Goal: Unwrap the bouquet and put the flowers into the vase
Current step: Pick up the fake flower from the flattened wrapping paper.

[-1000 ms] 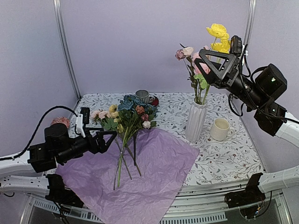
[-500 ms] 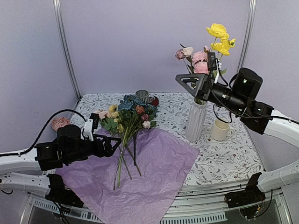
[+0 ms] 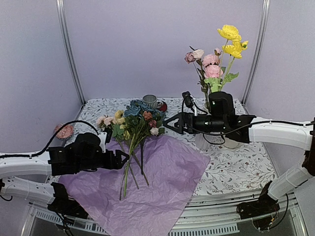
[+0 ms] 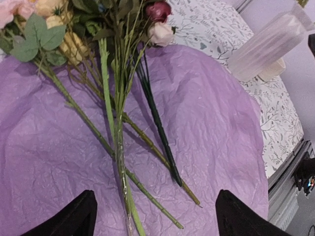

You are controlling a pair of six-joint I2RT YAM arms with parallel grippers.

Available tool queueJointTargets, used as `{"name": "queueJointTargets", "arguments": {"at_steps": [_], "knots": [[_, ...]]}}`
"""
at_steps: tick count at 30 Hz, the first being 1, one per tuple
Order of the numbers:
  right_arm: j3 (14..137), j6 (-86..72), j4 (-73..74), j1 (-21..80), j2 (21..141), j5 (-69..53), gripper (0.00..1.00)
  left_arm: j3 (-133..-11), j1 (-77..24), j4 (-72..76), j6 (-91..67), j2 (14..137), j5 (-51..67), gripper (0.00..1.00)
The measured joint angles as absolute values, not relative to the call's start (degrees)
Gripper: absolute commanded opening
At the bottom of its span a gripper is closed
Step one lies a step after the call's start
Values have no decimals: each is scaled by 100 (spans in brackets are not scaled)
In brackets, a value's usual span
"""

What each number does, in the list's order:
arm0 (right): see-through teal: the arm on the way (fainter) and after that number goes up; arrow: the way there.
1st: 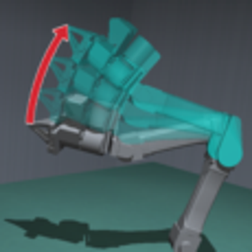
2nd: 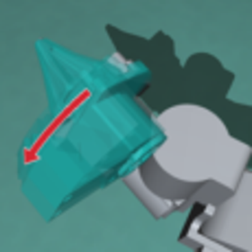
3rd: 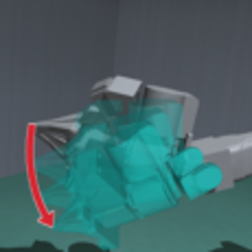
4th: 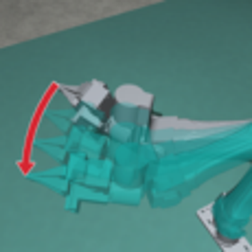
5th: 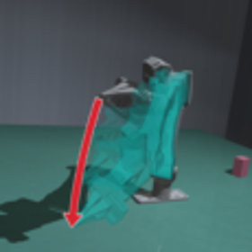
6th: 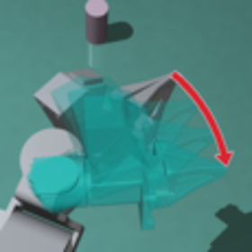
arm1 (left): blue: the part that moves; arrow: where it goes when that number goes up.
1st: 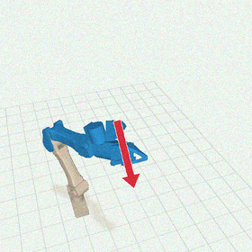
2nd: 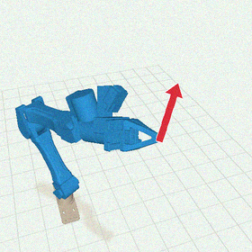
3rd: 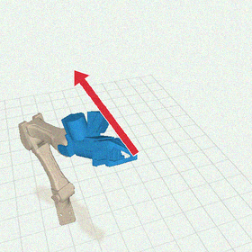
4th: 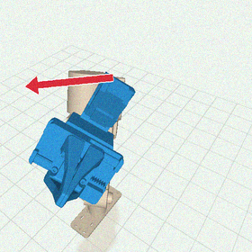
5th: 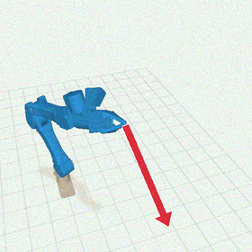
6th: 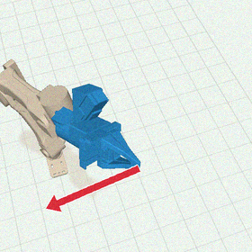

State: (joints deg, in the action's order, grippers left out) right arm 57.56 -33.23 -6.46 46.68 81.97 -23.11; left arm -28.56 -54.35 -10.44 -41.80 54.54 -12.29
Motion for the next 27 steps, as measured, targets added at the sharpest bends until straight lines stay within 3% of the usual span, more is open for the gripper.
{"name": "queueJointTargets", "arguments": {"at_steps": [6, 12, 24, 27], "knots": [[5756, -2980, -644, 4797, 8777, -2115, 99, -2856, -5199, -1125, -4300, 6014, -1098, 57], [5771, -2224, -646, 4904, 9207, -1752, 99, -2849, -4936, -1050, -4294, 6497, -917, 42], [5151, -1341, -1804, 4912, 9336, -1490, 99, -2849, -4858, -768, -4134, 7214, -532, 37], [4952, -1284, -2016, 4915, 9395, -1479, 99, -2856, -4853, -681, -4091, 7314, -458, 27]]}}
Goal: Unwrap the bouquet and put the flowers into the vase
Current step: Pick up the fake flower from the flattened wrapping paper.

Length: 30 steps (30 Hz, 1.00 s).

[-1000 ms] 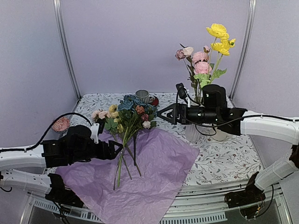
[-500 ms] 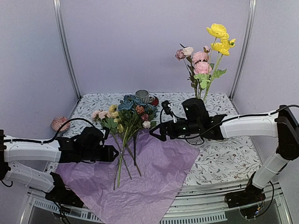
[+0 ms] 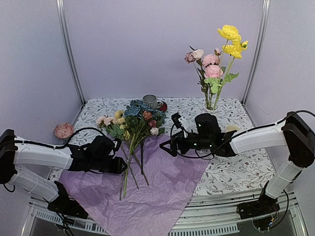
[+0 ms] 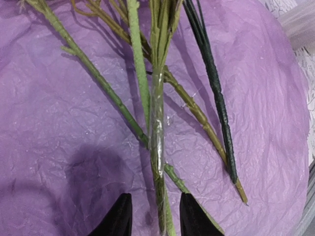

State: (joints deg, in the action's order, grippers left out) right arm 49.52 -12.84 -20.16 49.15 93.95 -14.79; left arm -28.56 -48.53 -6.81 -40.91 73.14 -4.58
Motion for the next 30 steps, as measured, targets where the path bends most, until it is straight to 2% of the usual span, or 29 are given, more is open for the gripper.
{"name": "queueJointTargets", "arguments": {"at_steps": [8, 22, 30], "knots": [[4838, -1256, -2423, 4915, 9472, -1468, 99, -2899, -4821, -639, -4051, 7612, -362, 23], [4836, -1258, -2565, 4915, 9504, -1470, 99, -2915, -4807, -543, -4077, 7728, -152, 0], [4836, -1262, -2611, 4919, 9539, -1470, 99, -2945, -4805, -565, -4099, 7594, -99, 0]]}}
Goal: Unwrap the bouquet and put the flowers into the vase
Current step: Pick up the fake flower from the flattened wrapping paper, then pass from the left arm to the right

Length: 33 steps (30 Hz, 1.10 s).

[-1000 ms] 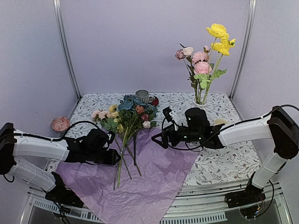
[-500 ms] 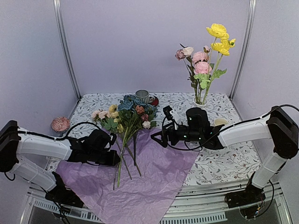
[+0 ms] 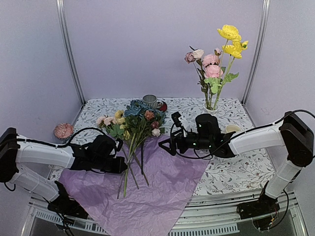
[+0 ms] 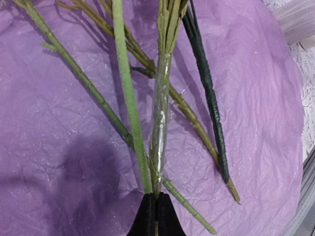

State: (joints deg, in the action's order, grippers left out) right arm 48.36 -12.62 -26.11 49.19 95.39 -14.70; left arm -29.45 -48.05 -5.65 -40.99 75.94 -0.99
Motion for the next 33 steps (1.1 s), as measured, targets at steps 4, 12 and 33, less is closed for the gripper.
{"name": "queueJointTargets", "arguments": {"at_steps": [4, 12, 33], "knots": [[4823, -1260, -2633, 4919, 9544, -1463, 99, -3079, -4805, -685, -4095, 7367, -108, 0], [4589, -1253, -2757, 4919, 9544, -1317, 99, -3369, -4805, -840, -4032, 6689, -60, 0], [4534, -1240, -2974, 5120, 8899, -1680, 98, -2936, -4803, 211, -3730, 5076, 510, 0]]}}
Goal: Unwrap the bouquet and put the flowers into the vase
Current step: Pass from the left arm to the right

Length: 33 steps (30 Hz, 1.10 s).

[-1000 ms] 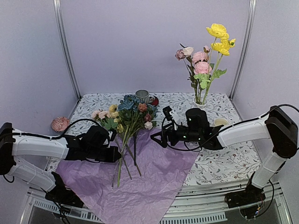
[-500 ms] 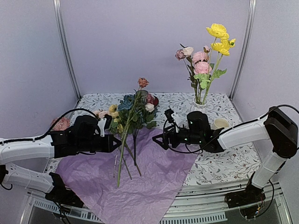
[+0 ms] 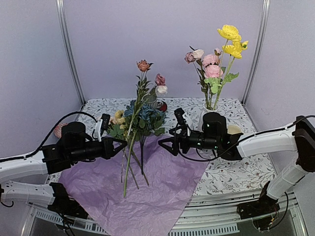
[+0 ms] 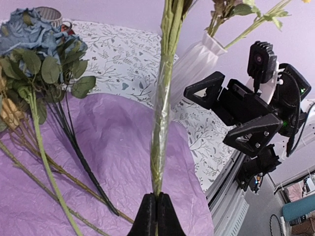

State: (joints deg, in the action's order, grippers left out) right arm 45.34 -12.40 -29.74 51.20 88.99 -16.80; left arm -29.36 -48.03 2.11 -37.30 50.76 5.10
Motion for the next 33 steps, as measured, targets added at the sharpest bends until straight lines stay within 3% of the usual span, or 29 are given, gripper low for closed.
{"name": "queueJointTargets", "arguments": {"at_steps": [10, 16, 22, 33], "knots": [[4904, -1466, -2729, 5400, 8366, -1682, 94, -2679, -4803, 1529, -3492, 4912, 1100, 0], [5070, -1723, -2720, 5408, 8200, -1824, 84, -2521, -4803, 2104, -3450, 4897, 1389, 0], [5310, -1885, -2751, 5522, 8217, -1959, 65, -2427, -4805, 2585, -3448, 4899, 1638, 0], [6320, -2043, -3061, 5769, 8936, -2270, 52, -2248, -4840, 3133, -3450, 4899, 1881, 0]]}}
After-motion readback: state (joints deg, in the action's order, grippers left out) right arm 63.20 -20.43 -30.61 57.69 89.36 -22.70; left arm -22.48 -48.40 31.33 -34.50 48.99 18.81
